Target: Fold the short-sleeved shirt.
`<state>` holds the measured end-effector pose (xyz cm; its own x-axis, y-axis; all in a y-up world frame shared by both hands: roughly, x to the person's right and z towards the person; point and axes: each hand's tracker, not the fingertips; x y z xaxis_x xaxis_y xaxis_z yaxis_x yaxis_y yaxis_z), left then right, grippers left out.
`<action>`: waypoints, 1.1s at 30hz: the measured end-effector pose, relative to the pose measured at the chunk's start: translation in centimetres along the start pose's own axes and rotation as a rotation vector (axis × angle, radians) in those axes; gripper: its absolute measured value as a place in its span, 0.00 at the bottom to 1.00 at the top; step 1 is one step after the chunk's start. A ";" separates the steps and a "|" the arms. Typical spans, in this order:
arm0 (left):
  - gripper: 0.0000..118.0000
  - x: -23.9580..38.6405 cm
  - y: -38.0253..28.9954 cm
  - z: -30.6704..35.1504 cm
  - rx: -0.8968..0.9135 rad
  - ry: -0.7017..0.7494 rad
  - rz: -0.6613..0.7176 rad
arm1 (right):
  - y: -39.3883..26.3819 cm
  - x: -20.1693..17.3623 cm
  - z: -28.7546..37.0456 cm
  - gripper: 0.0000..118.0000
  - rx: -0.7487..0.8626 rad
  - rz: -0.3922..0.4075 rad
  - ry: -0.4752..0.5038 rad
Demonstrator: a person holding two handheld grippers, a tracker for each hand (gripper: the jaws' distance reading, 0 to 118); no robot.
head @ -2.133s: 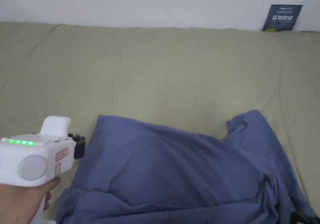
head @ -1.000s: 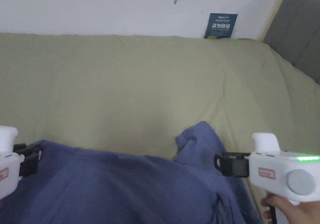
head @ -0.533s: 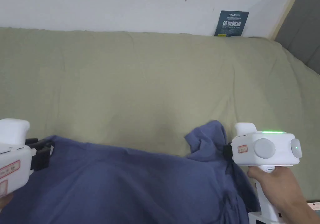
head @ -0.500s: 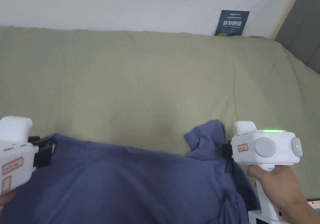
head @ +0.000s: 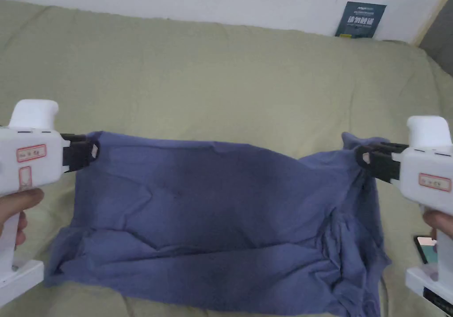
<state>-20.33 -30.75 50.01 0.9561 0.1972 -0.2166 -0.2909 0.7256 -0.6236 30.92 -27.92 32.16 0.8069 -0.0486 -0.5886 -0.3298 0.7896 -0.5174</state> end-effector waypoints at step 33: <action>0.02 -8.2 -18.7 7.2 -0.141 0.004 0.349 | -16.9 -9.2 9.5 0.00 -0.042 -0.317 -0.011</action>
<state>-22.46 -41.21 68.81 0.7983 0.4140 -0.4375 -0.6017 0.5170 -0.6088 33.69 -35.02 52.19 0.8778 -0.2815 -0.3875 -0.0808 0.7104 -0.6992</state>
